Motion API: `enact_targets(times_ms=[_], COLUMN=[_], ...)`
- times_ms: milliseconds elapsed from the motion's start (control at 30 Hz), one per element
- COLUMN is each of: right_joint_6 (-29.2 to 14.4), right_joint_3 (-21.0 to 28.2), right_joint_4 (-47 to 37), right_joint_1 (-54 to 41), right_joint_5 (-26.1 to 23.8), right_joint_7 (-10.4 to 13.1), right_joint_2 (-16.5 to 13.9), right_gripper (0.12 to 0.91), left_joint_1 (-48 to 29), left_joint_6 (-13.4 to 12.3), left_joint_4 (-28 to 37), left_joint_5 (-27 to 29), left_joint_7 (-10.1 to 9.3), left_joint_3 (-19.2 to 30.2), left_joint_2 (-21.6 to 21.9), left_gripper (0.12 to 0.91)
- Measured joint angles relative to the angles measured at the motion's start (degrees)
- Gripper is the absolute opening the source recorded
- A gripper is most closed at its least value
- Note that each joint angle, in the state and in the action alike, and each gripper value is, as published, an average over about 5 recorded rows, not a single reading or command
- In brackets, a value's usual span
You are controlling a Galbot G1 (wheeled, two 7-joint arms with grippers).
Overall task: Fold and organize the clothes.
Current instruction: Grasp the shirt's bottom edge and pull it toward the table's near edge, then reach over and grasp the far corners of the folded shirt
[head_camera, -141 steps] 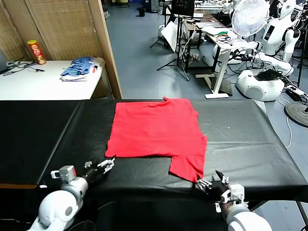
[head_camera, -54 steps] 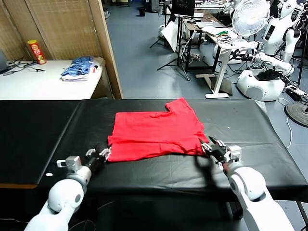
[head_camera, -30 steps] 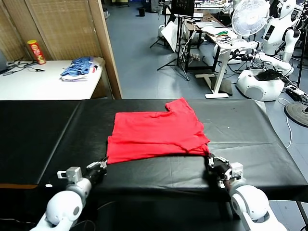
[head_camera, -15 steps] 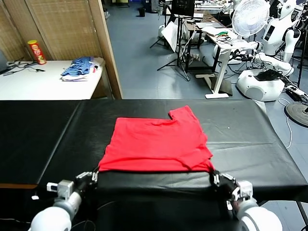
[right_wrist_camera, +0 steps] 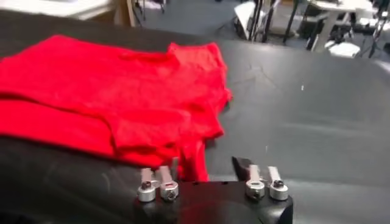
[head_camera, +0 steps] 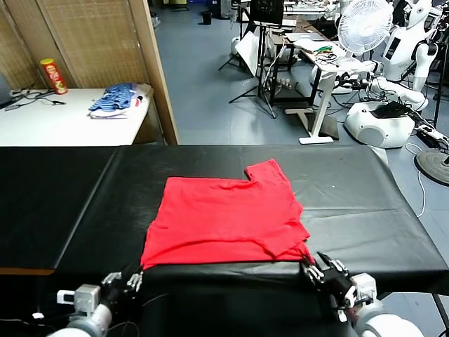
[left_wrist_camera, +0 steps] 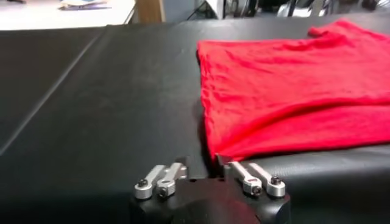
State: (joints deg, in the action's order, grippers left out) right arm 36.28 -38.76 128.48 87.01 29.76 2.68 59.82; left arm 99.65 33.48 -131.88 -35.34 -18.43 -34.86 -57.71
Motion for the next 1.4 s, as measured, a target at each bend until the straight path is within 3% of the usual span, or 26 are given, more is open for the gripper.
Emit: enact_targets(times_ms=[100, 333, 533, 733, 933, 1233, 1333, 1400], right_joint_6=[-0.7, -3.3, -3.7, -3.0, -1.5, -1.6, -1.6, -1.7], right_joint_3=[1.5, 10.4, 19.1, 24.9, 27.2, 27.9, 27.7, 27.5], right_joint_4=[-3.4, -17.4, -31.7, -45.0, -55.7, -64.9, -66.4, -67.0], right_joint_1=[-6.2, -23.5, -37.2, -48.3, -55.6, -60.4, -60.9, -61.0], right_joint_5=[0.5, -2.3, -2.7, -2.3, -2.7, -3.9, -3.9, -3.9], right_joint_7=[1.0, 2.1, 2.8, 2.6, 2.7, 2.1, 1.8, 1.6], right_joint_2=[0.0, 1.2, 3.4, 6.8, 11.3, 15.6, 16.0, 16.3], right_gripper=[0.798, 0.798, 0.798, 0.798, 0.798, 0.791, 0.709, 0.6], left_joint_1=[-2.9, -17.6, -33.6, -47.6, -56.1, -61.2, -62.1, -62.6], left_joint_6=[0.9, 0.6, 0.5, 1.9, 2.2, 1.7, 1.6, 1.5], left_joint_4=[-0.9, 4.6, 16.9, 31.1, 41.0, 49.1, 50.8, 51.8], left_joint_5=[-2.3, -10.1, -13.0, -13.8, -14.2, -12.8, -12.5, -12.2], left_joint_7=[-0.75, 1.49, 1.48, 1.92, 3.12, 4.04, 5.32, 6.36], left_joint_3=[-0.5, 2.7, 10.7, 19.0, 23.6, 25.6, 25.8, 26.1], left_joint_2=[0.6, 2.9, 1.7, -0.5, -1.8, -4.0, -4.3, -4.4], left_gripper=[0.778, 0.798, 0.798, 0.798, 0.798, 0.797, 0.773, 0.721])
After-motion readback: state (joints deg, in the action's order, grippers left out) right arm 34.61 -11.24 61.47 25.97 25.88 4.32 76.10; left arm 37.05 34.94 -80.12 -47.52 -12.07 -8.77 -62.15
